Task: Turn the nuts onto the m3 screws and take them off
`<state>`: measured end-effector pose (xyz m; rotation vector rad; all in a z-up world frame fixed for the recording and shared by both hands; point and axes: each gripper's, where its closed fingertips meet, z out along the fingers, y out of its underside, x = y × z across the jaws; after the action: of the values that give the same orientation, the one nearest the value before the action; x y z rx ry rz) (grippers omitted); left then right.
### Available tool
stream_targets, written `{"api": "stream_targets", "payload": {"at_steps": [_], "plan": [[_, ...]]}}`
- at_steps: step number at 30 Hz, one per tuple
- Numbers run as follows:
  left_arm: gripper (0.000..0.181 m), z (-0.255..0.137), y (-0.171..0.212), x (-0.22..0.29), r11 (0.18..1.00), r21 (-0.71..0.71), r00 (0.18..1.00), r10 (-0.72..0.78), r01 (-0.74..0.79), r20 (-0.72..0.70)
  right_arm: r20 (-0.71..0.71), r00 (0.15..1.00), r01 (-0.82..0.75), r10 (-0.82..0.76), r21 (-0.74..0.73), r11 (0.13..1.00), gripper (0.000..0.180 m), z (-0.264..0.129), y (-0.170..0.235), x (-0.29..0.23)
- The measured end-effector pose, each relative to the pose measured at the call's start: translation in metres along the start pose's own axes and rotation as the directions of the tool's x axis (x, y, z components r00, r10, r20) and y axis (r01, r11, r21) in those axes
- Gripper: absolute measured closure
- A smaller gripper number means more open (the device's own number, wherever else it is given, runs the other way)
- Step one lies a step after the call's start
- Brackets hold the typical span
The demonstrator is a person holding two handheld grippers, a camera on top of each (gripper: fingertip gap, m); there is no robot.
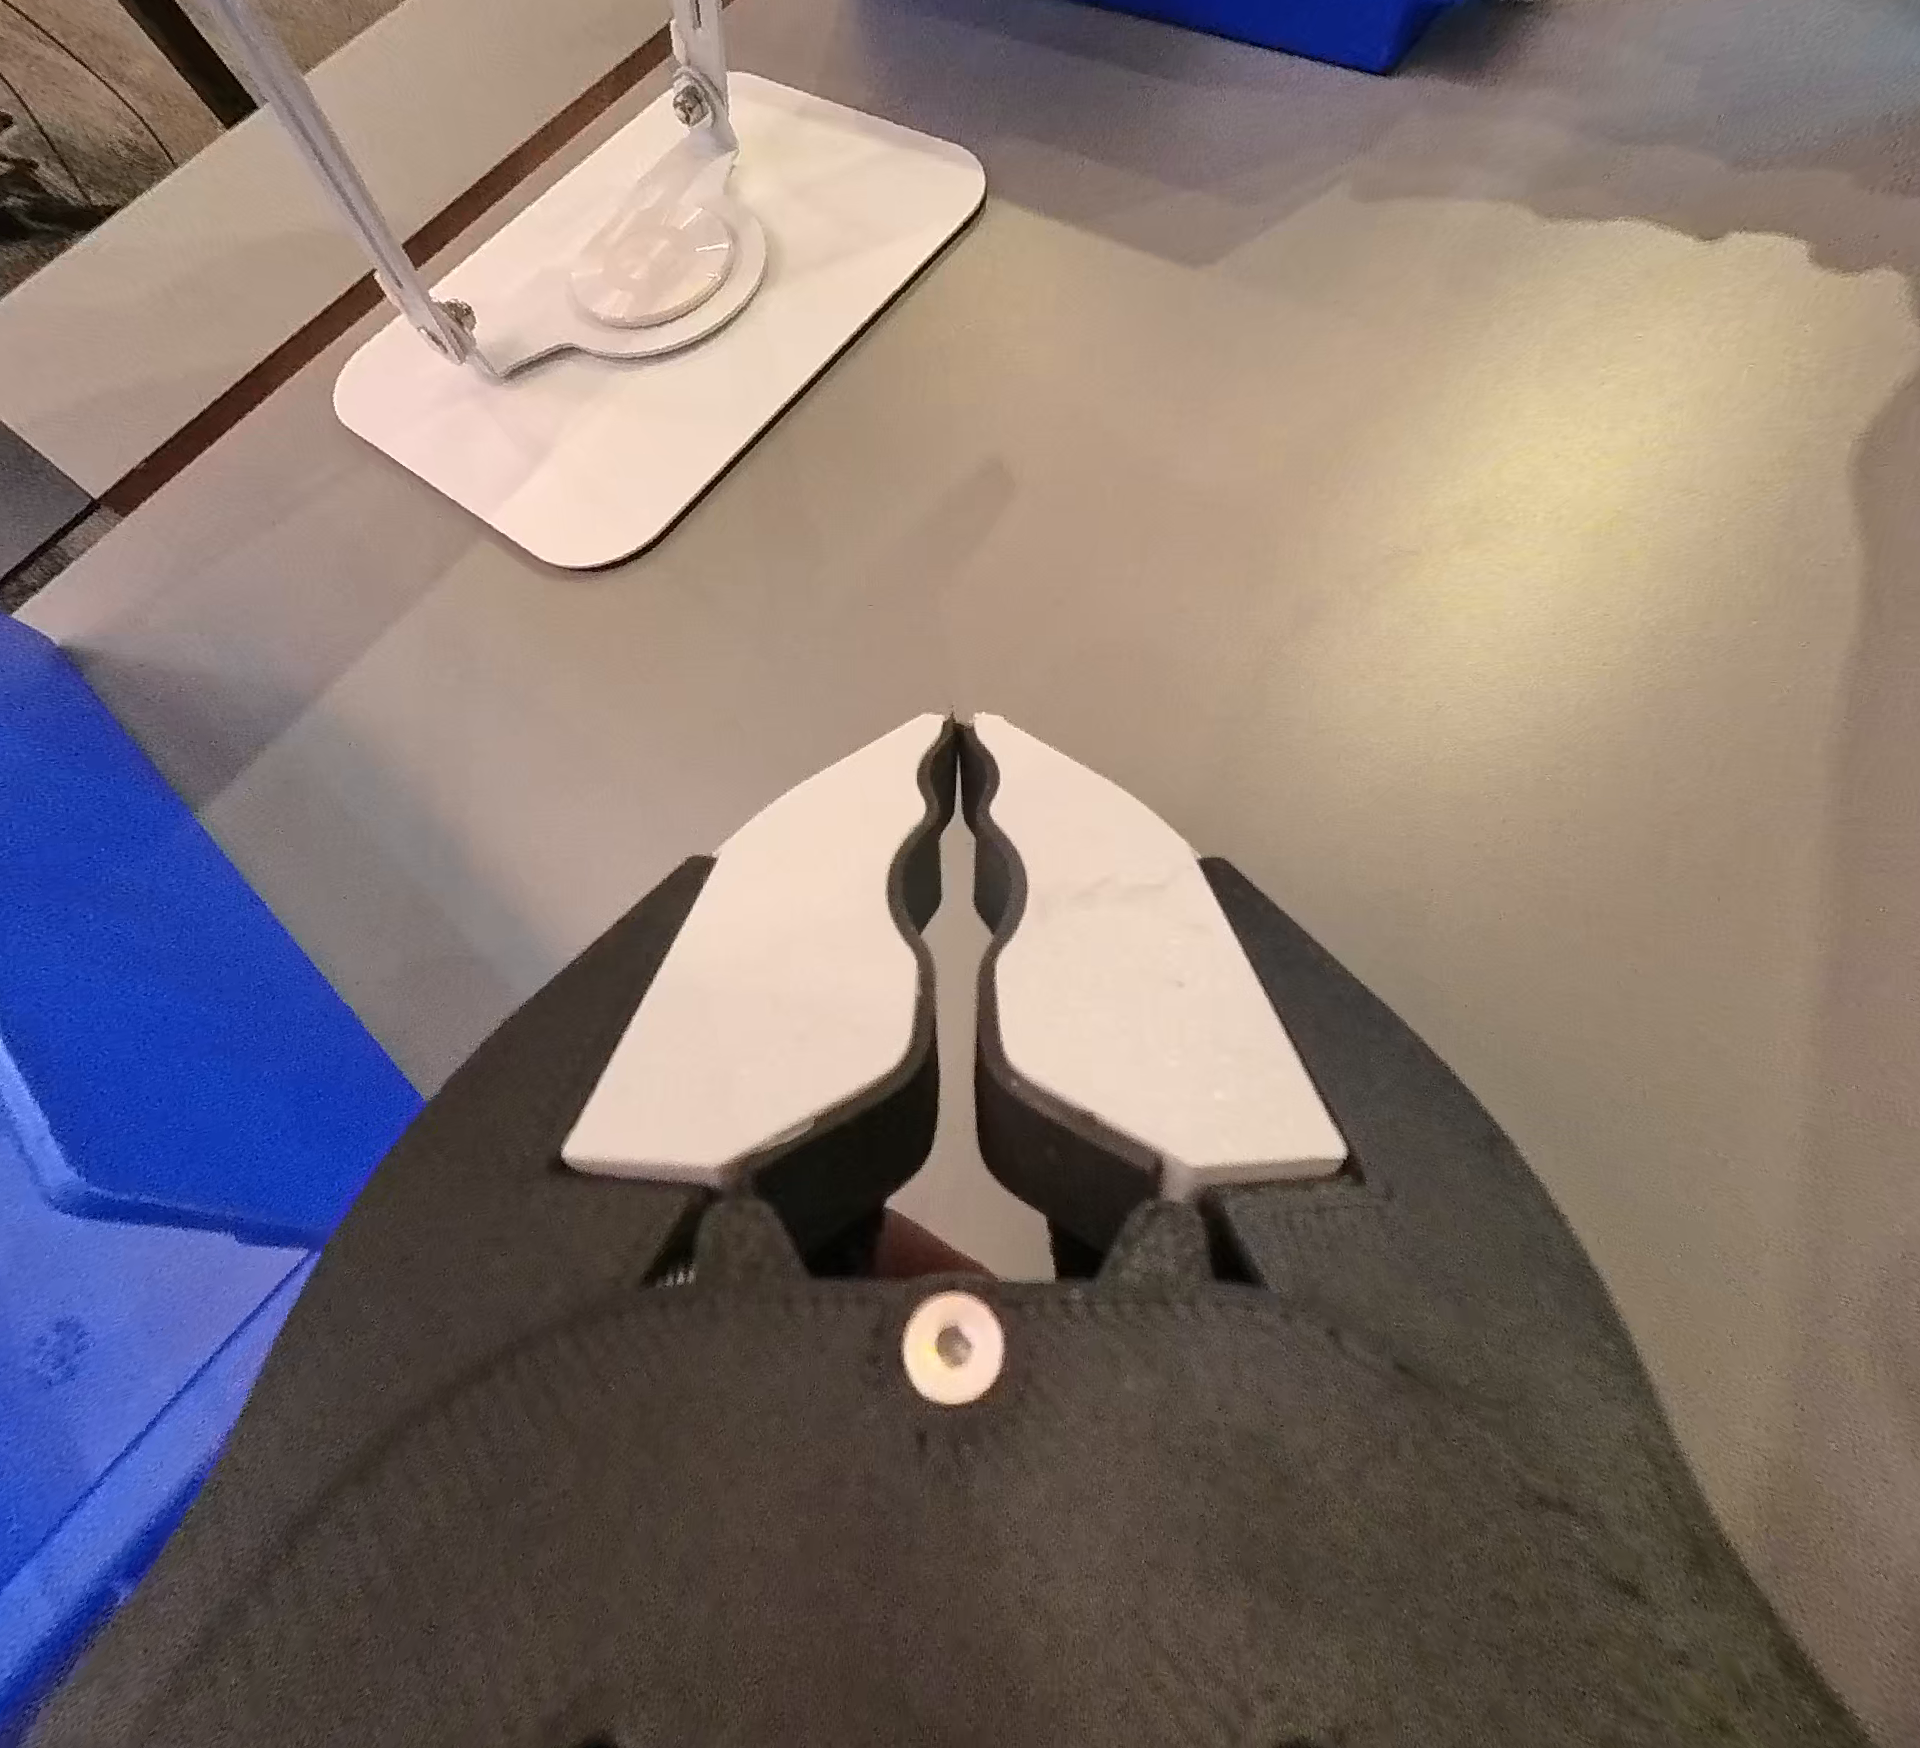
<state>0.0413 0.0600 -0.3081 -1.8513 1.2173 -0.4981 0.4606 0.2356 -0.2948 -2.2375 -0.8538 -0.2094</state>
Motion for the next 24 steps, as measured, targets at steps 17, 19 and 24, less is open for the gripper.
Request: {"api": "stream_targets", "payload": {"at_steps": [17, 19, 24], "plan": [[0.179, 0.002, 0.006, 0.000, 1.000, -0.019, 1.000, -0.011, 0.011, -0.001, -0.133, 0.989, -0.037, 0.065, 0.202, 0.979, 0.168, -0.087, -0.025, 0.034], [0.178, 0.001, 0.005, -0.001, 1.000, -0.020, 1.000, -0.009, 0.009, 0.004, -0.145, 0.986, -0.053, 0.083, 0.200, 0.978, 0.164, -0.098, -0.017, 0.036], [0.178, -0.007, 0.005, -0.004, 1.000, -0.028, 1.000, -0.014, 0.015, 0.019, -0.172, 0.977, -0.103, 0.123, 0.120, 0.987, 0.154, -0.113, 0.023, 0.038]]}}
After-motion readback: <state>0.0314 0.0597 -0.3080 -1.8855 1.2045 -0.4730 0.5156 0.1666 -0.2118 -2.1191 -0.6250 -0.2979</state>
